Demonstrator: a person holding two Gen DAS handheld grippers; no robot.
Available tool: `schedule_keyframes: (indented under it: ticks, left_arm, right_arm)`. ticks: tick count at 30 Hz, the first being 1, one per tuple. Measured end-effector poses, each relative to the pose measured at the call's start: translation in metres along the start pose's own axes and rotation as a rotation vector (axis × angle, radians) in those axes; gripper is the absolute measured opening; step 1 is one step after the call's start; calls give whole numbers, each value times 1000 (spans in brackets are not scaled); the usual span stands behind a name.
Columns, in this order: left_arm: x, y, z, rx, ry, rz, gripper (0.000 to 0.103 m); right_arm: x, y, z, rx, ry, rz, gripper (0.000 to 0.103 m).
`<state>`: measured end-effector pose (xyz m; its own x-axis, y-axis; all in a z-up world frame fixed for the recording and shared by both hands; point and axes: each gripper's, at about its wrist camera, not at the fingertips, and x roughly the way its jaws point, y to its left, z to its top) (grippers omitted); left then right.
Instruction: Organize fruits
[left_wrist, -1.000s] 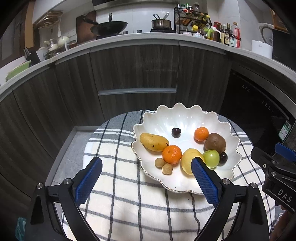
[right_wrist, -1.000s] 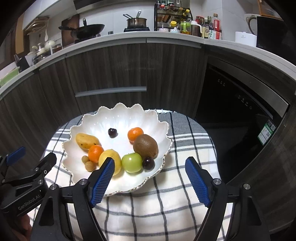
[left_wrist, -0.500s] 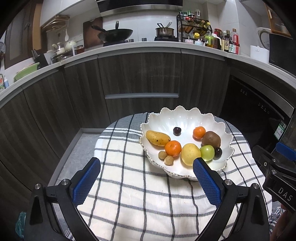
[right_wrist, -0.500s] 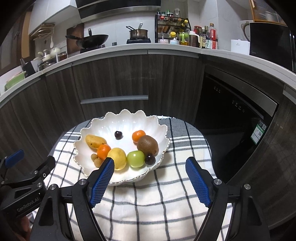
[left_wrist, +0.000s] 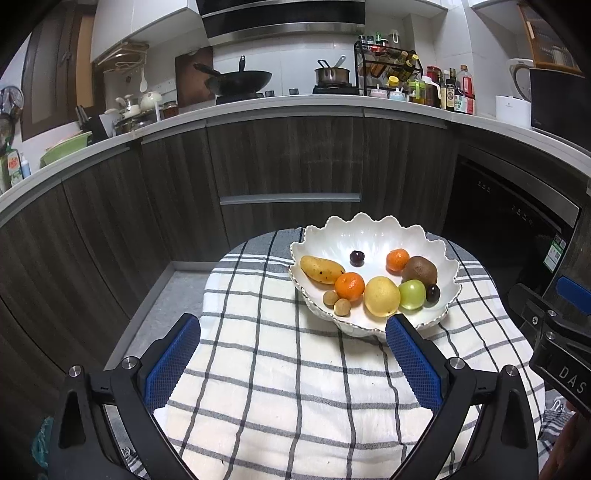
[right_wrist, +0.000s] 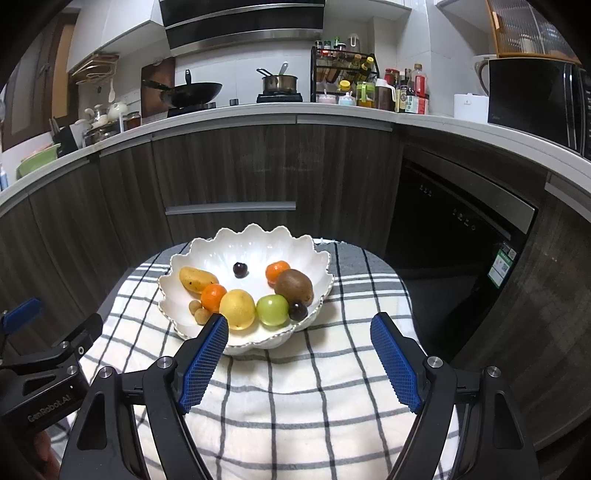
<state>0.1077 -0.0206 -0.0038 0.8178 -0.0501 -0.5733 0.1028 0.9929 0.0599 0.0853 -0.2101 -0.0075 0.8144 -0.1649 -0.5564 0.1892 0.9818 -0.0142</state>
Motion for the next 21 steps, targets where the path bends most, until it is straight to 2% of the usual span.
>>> schedule_keyframes:
  ticks: [11,21]
  left_arm:
    - [-15,-1,-14,11,-47,31,102]
    - [-19,2,-17,2,-52,35,102]
  right_arm:
    - [-14,-2,-18,-6,-19,-9,80]
    - [-16,-3,-23,-3,-18,-10,80]
